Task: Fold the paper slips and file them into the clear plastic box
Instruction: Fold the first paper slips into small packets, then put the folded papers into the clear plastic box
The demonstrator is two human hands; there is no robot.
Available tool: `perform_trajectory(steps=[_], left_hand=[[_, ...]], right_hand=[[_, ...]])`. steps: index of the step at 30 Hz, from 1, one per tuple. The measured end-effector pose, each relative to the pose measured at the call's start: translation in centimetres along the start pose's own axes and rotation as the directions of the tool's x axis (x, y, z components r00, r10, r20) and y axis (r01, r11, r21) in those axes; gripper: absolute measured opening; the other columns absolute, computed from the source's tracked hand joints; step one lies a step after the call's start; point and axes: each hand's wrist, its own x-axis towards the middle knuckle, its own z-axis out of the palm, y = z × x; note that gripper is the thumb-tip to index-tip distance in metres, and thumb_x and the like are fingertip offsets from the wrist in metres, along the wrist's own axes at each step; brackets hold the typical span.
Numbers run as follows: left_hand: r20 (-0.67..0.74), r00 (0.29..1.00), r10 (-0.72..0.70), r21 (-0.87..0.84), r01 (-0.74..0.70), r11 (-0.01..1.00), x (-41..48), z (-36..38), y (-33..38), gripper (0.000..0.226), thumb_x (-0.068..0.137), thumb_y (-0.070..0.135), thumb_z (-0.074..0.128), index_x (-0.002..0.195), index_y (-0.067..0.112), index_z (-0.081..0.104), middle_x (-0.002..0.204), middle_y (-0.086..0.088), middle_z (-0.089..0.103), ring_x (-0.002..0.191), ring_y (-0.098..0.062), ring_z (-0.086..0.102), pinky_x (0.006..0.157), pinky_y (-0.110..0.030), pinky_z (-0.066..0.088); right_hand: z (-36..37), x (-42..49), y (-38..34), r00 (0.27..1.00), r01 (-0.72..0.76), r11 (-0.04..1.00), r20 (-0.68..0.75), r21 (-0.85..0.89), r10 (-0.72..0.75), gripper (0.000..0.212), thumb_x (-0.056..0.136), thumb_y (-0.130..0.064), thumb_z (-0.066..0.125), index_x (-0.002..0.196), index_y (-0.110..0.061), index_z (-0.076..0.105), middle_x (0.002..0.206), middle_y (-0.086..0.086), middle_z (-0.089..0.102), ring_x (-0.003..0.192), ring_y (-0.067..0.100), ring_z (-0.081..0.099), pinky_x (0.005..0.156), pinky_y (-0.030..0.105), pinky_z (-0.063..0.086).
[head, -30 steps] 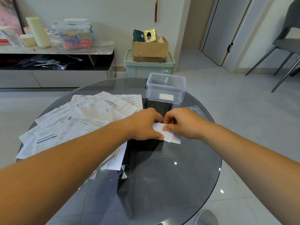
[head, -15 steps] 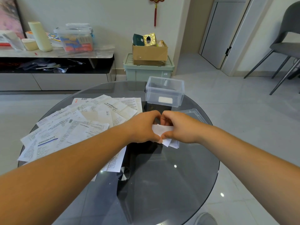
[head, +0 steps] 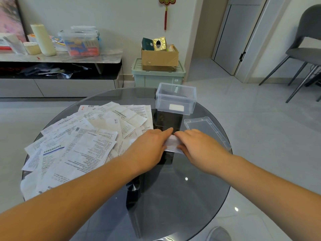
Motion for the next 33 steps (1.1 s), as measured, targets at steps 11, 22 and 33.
perform_trajectory(steps=[11,22,33], left_hand=[[-0.067,0.994,-0.083,-0.167,0.07,0.983,-0.3,0.7,0.7,0.046,0.103,0.019,0.051,0.149,0.02,0.043,0.147,0.001,0.046,0.131,-0.015,0.047,0.101,-0.013,0.029],[-0.062,0.998,0.008,0.187,0.004,0.982,-0.9,1.4,0.7,0.051,0.1,0.021,0.052,0.149,0.02,0.038,0.118,-0.004,0.049,0.101,-0.019,0.049,0.084,-0.032,0.051],[0.0,0.999,-0.04,-0.026,0.04,0.999,1.1,-1.0,0.4,0.022,0.103,0.033,0.047,0.108,0.023,0.066,0.099,0.004,0.06,0.087,-0.013,0.058,0.081,-0.035,0.053]], right_hand=[[1.6,-1.4,0.3,0.992,0.018,0.985,-0.122,0.174,0.004,0.041,0.102,-0.017,0.053,0.141,-0.009,0.05,0.107,0.009,0.06,0.1,0.027,0.052,0.082,0.03,0.041],[2.0,-1.5,-0.2,0.999,0.05,0.999,-0.014,-0.01,-0.05,0.071,0.097,-0.003,0.048,0.158,-0.007,0.014,0.118,0.006,0.047,0.103,0.023,0.042,0.088,0.033,0.043],[-0.3,0.4,0.1,0.99,-0.002,0.983,-0.141,0.184,0.029,0.016,0.097,-0.023,0.055,0.11,-0.025,0.063,0.099,-0.006,0.066,0.092,0.019,0.058,0.082,0.04,0.047]])
